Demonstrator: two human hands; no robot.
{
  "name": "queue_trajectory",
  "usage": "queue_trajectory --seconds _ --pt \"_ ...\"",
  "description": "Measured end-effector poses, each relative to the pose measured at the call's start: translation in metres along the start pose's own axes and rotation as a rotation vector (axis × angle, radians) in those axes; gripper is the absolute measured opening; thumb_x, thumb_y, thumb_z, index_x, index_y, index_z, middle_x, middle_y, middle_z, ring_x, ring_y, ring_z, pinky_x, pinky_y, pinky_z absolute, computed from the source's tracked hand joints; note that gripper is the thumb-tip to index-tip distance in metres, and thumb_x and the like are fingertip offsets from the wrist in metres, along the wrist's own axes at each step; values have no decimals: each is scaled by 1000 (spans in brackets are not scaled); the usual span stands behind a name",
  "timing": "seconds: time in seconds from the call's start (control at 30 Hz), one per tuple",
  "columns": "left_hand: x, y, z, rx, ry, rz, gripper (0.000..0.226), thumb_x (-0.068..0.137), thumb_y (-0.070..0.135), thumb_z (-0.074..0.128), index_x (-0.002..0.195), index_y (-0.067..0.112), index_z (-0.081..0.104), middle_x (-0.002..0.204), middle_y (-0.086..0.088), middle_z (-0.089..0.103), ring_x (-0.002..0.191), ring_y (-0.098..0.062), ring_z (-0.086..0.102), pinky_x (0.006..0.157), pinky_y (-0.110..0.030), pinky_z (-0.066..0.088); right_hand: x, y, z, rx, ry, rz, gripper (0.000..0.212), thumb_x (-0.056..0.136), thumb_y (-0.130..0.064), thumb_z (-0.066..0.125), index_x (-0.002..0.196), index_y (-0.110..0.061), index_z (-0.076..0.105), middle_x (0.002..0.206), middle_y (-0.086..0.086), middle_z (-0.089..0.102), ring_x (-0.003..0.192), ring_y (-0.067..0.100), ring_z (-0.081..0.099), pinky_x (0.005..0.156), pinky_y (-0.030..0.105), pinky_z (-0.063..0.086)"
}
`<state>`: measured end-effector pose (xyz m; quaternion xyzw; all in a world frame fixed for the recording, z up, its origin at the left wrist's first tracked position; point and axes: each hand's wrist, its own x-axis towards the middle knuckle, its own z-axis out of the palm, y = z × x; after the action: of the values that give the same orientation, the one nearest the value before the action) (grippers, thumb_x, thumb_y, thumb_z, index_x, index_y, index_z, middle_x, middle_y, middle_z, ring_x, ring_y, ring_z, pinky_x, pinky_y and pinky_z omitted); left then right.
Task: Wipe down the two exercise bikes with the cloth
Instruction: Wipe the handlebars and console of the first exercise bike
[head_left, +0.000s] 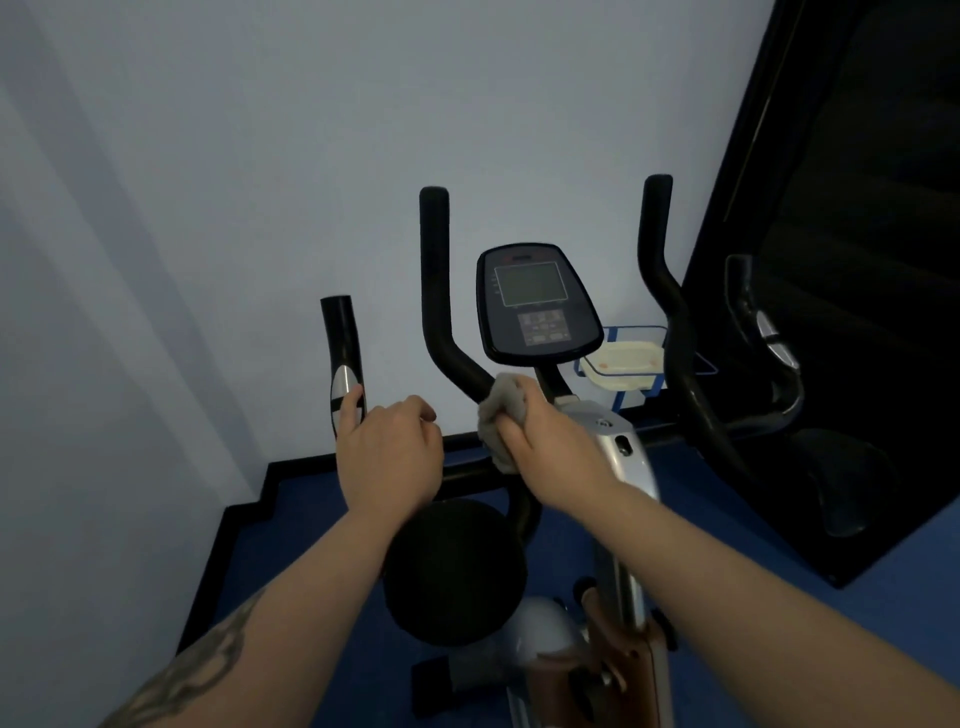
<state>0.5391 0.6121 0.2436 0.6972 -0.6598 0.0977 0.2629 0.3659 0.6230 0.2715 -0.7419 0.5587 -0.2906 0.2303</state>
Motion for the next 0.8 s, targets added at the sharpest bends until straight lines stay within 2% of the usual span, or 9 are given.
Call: queue_trajectory --seconds 0.07,0.13,0.2,0.3,0.4,0.5,0.63,0.7,0.8 --pt "0 0 -1 -17 2 -2 26 91 25 45 92 25 71 66 9 65 72 -9 62 120 -32 6 -8 -2 5 155 25 -20 18 100 -28 39 116 -27 47 96 2 64 82 22 63 78 48 52" --pt "-1 0 -3 -36 -1 -1 26 92 24 45 93 24 71 66 8 65 72 -9 62 121 -32 5 -26 6 4 169 24 -68 30 99 -19 43 128 -27 47 104 2 61 90 18 62 83 46 52" --pt "-3 0 -3 -73 8 -1 25 92 20 46 94 22 71 66 8 65 72 -9 61 121 -31 5 -43 15 -1 129 -18 -117 53 98 -7 45 144 -32 38 128 -6 52 113 6 53 100 34 45" --pt "-4 -2 -4 -247 75 -24 24 90 7 51 96 19 72 78 7 68 79 -12 62 119 -34 19 -47 7 -9 284 17 -194 64 94 5 46 141 -37 38 136 -21 45 124 -12 41 109 19 36" --pt "-6 -10 -9 -624 207 -94 39 85 -11 47 105 16 68 111 6 65 111 -13 56 107 -39 40 -24 -22 -7 436 1 -242 54 98 -6 50 145 -31 39 142 -18 46 130 -7 41 107 15 36" --pt "-7 -28 -19 -718 245 -39 52 86 -19 38 120 12 62 143 7 43 141 -12 31 117 -23 25 8 -47 2 177 -296 -148 55 99 -27 51 150 -31 31 150 -6 40 136 11 39 112 30 34" --pt "-1 -70 -20 -740 23 -12 48 101 -4 37 143 18 45 157 8 26 147 -4 16 121 -28 17 26 -49 26 -470 -683 -134 59 98 -52 40 150 -30 25 148 6 43 131 28 43 108 41 35" --pt "0 -86 -23 -828 -146 23 45 104 9 39 148 22 38 158 10 24 143 6 19 118 -19 19 35 -56 40 -448 -695 -61 57 97 -57 35 143 -22 34 140 9 50 123 30 50 102 40 39" --pt "9 -102 -29 -816 -206 68 43 103 12 43 145 24 44 154 14 33 135 15 27 106 -2 21 50 -76 63 -190 -730 10 57 100 -52 34 143 -15 36 142 9 48 129 27 46 109 38 34"
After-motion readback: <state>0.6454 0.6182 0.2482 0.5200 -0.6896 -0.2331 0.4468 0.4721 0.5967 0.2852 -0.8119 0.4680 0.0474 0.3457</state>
